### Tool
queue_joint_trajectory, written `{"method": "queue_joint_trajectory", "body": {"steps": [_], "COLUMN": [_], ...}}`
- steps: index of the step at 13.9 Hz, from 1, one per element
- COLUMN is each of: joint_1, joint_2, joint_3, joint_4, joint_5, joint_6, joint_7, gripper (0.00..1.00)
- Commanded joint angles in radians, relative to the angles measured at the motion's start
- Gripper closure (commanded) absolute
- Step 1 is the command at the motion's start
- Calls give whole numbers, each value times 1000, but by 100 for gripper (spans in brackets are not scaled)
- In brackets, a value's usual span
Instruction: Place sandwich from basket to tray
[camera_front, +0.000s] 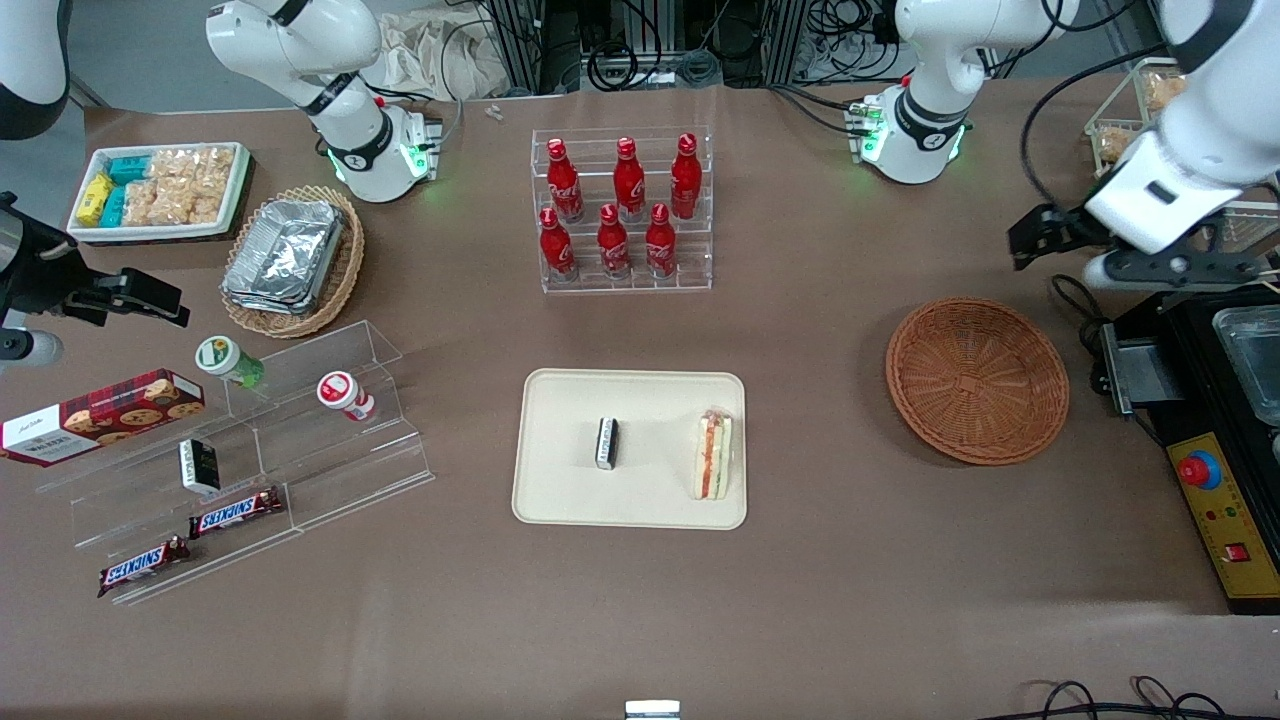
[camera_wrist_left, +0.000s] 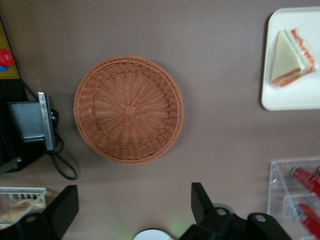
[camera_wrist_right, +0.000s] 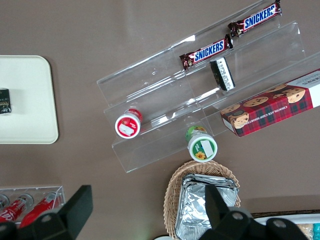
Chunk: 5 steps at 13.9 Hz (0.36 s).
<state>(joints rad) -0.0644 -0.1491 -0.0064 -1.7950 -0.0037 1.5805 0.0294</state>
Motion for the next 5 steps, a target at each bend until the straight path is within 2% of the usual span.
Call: {"method": "queue_joint_trajectory", "body": {"steps": [1,5], "joint_1": [-8,3], "joint_2": [-1,71], "joint_3": [49,60], "joint_4": [-3,78], "joint_5": [-4,7], "joint_6": [-4,-5], "joint_7": [70,84], "gripper": [0,0]}}
